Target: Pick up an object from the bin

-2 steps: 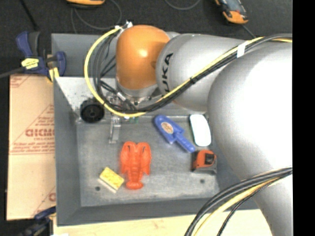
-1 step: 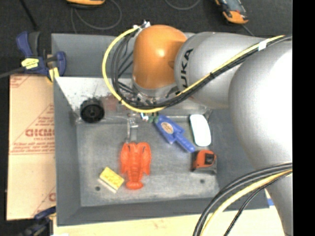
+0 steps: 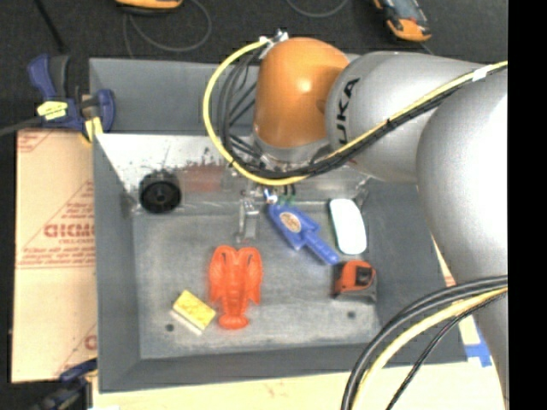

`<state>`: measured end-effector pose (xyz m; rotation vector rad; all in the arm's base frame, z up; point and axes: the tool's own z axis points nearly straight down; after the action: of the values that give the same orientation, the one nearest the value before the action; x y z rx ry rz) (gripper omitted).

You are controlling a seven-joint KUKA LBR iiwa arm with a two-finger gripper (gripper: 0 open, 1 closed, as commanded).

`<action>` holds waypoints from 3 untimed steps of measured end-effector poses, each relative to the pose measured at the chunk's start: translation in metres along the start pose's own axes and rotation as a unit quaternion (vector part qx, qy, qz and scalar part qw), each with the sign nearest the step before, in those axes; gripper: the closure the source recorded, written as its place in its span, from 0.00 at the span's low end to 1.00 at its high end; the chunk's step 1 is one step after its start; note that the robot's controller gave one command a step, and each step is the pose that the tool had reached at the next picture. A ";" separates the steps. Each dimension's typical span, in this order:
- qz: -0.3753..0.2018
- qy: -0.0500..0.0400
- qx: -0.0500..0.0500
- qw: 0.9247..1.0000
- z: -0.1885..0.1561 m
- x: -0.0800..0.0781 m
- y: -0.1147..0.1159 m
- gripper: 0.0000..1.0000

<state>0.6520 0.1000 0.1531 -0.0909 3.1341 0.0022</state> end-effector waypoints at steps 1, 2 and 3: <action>-0.012 0.000 0.001 1.000 0.034 0.039 -0.009 0.00; -0.018 0.004 0.001 1.000 0.060 0.044 -0.006 0.00; -0.169 0.002 0.000 0.986 0.081 0.048 0.006 1.00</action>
Offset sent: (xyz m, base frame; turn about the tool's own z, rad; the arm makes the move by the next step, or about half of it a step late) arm -0.0228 -0.0051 -0.0755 -0.0452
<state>0.6046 0.1029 0.0722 -0.6194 3.0780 0.0012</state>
